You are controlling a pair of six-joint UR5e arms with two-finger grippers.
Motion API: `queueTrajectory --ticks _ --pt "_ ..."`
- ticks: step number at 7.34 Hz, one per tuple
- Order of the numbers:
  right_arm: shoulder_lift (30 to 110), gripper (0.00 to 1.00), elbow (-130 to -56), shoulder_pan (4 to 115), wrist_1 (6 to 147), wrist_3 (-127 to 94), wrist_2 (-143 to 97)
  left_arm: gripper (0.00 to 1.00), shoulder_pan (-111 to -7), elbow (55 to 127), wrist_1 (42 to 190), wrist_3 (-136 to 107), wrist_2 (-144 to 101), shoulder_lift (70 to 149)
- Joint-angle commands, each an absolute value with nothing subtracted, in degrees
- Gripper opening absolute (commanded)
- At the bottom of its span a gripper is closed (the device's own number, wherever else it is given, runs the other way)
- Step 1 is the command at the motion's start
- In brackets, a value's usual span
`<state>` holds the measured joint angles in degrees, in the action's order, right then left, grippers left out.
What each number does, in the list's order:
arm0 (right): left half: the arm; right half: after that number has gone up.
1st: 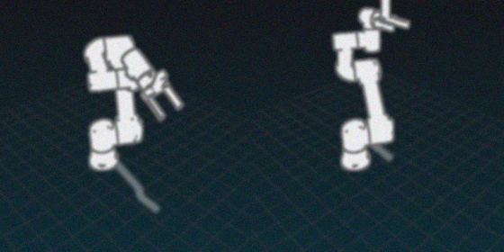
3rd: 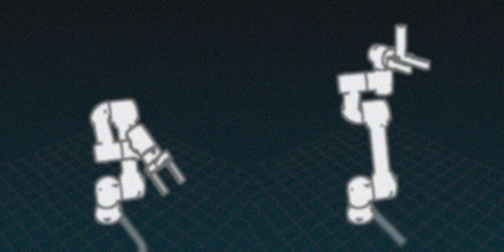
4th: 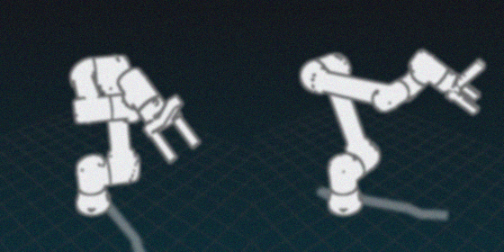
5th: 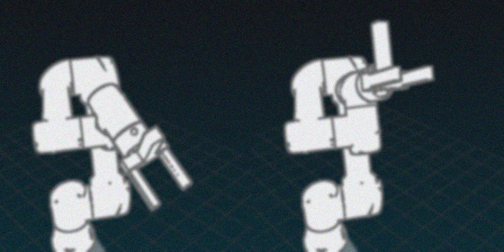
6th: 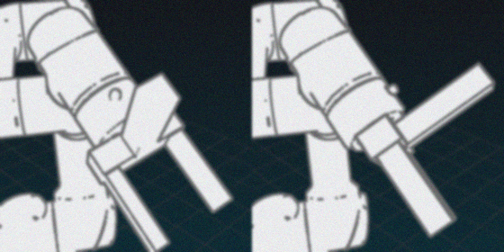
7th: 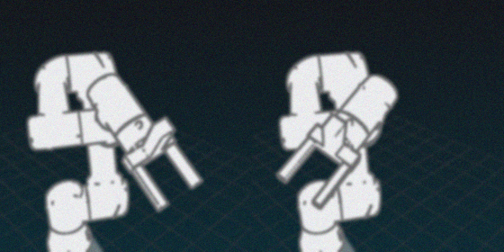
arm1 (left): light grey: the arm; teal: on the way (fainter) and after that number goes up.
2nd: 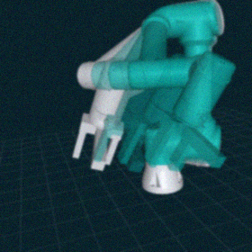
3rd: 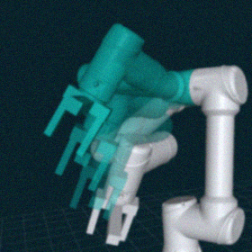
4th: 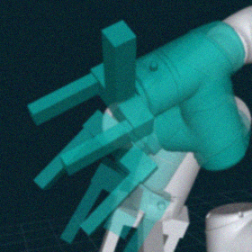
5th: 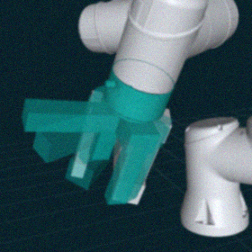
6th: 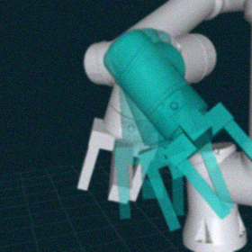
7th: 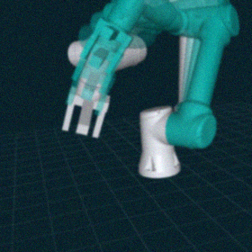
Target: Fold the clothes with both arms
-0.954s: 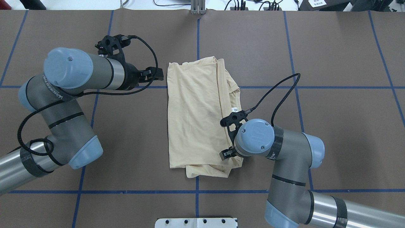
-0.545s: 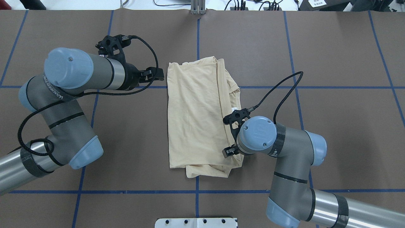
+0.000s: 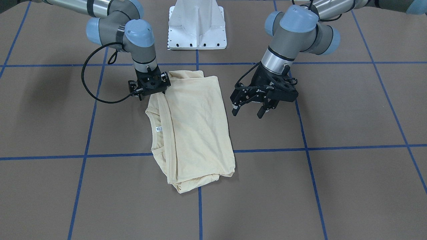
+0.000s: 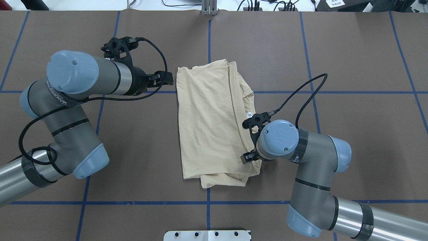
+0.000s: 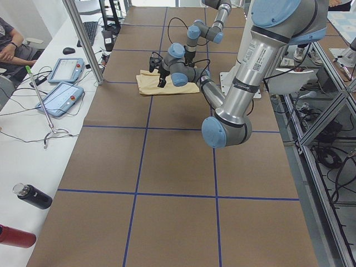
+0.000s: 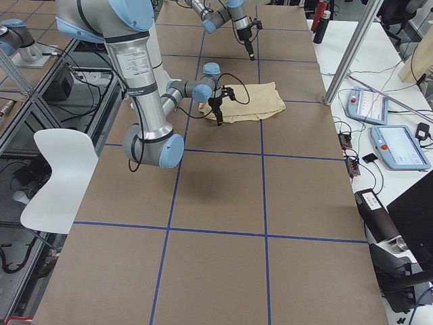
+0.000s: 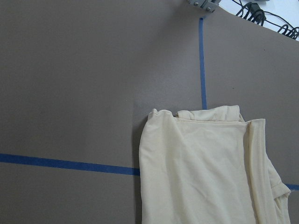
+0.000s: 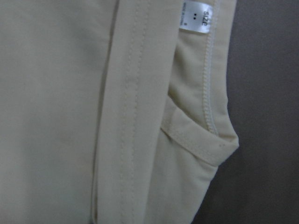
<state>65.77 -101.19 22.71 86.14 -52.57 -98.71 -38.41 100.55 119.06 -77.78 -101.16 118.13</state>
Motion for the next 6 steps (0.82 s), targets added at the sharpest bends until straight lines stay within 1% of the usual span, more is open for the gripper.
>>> queueTrajectory --ticks 1,6 --pt "66.4 0.99 -101.2 23.9 86.4 -51.8 -99.0 1.0 -38.4 100.5 119.1 -77.8 -101.2 118.1" --pt "66.4 0.99 -101.2 26.3 86.4 -51.0 -100.7 1.0 -38.4 100.4 119.1 -77.8 -101.1 118.1"
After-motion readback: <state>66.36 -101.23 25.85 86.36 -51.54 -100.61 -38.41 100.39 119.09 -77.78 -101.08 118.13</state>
